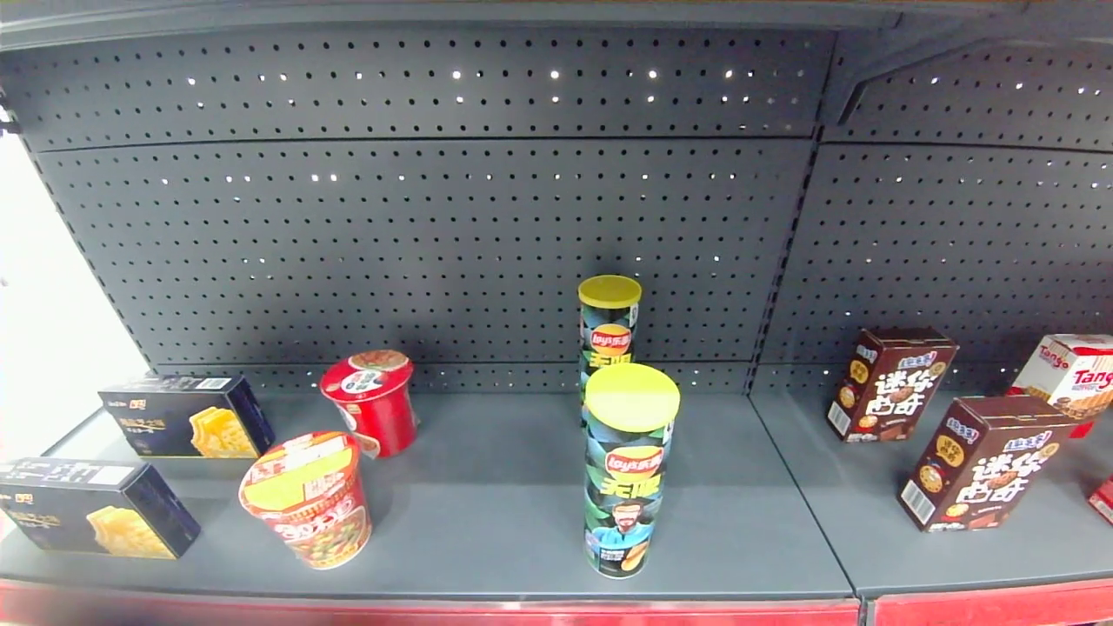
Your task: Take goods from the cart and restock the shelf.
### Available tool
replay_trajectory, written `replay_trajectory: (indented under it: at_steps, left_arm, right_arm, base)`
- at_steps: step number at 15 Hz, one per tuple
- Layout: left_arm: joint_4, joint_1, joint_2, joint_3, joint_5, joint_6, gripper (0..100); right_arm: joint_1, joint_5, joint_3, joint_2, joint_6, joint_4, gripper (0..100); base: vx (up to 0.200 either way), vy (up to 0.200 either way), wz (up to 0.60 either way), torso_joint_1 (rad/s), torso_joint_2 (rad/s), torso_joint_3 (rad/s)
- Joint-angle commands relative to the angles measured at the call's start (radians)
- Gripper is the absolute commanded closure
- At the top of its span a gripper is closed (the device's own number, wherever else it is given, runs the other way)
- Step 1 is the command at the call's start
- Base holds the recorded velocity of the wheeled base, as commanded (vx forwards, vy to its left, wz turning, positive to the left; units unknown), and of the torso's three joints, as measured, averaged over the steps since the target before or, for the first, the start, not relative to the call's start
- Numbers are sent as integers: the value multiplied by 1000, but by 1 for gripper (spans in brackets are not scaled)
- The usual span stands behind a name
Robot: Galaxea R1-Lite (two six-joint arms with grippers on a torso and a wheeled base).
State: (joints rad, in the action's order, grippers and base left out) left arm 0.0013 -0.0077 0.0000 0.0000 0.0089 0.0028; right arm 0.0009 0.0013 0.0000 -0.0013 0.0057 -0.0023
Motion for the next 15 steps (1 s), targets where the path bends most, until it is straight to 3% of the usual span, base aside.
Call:
replay_trajectory:
  at_steps: [1,8,10,15]
  left_arm:
    - [0,0,0,0,2,-1,0]
    - [0,0,0,0,2,0,0]
    - [0,0,0,0,48,0,0]
    - [0,0,0,0,54,-21,0]
  right_arm:
    - [2,0,0,1,0,-1,0]
    - [1,0,0,1,0,1,0]
    - [1,0,0,1,0,1,0]
    - [1,0,0,1,0,1,0]
  base:
    - [0,0,0,0,0,0]
    - [0,0,0,0,0,0]
    - [0,-200,0,2,5,7]
    - [0,0,0,0,0,0]
